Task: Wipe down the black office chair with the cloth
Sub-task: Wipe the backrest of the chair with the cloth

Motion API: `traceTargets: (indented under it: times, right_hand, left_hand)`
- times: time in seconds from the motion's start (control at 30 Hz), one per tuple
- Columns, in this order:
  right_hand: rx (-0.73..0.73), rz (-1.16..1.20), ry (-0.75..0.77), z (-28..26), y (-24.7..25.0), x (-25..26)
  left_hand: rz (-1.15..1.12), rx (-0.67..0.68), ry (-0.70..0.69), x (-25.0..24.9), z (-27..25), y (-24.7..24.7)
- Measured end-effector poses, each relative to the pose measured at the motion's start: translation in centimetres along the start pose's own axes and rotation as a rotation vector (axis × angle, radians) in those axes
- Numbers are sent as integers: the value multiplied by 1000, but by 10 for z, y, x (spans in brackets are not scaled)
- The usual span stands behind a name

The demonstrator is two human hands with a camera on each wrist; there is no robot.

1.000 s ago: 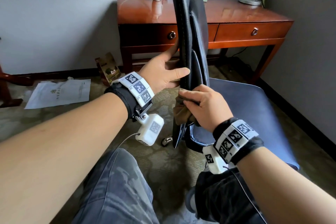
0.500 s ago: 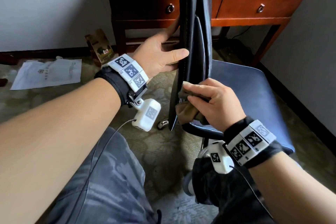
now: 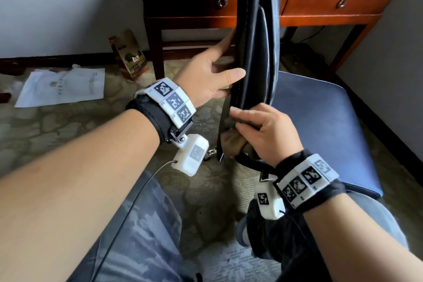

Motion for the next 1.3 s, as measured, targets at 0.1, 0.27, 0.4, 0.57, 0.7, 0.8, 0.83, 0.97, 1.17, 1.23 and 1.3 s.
traceTargets:
  times: [0.1, 0.27, 0.4, 0.57, 0.7, 0.8, 0.83, 0.97, 1.17, 1.23, 1.3]
  right_hand:
    - [-110, 34, 79, 15, 16, 14]
    - [-46, -52, -34, 10, -13, -11]
    - [84, -63, -112, -6, -33, -23]
    - [-62, -61, -18, -2, -11, -10]
    - [-94, -45, -2, -6, -7, -6]
    - [-126, -33, 51, -4, -6, 0]
    - [-137, -37, 63, -3, -6, 2]
    - [-180, -53, 18, 0, -15, -9]
    - [-64, -81, -71, -13, -44, -35]
    - [-9, -83, -104, -22, -53, -40]
    - [-12, -72, -66, -24, -51, -34]
  left_hand:
    - [1, -29, -12, 6, 3, 2]
    - [-8, -21, -28, 12, 13, 8]
    - [-10, 2, -26, 15, 16, 9]
    - [-30, 9, -22, 23, 19, 10]
    - [-58, 24, -12, 32, 20, 7]
    - [-72, 31, -28, 33, 21, 6]
    - [-74, 30, -35, 33, 22, 6]
    - [-72, 13, -47, 35, 26, 8]
    - [-88, -21, -66, 41, 33, 10]
    - [-112, -11, -72, 44, 35, 11]
    - [-127, 2, -72, 46, 38, 11]
Point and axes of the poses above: each hand's wrist, its own z-axis towards the middle knuckle, its own y-axis out of the back of the hand, x = y × z, the point moved 7 cm from there along z, towards the middle knuckle, and after that the axes turned 15 degrees about y, right-handed, at the moved point
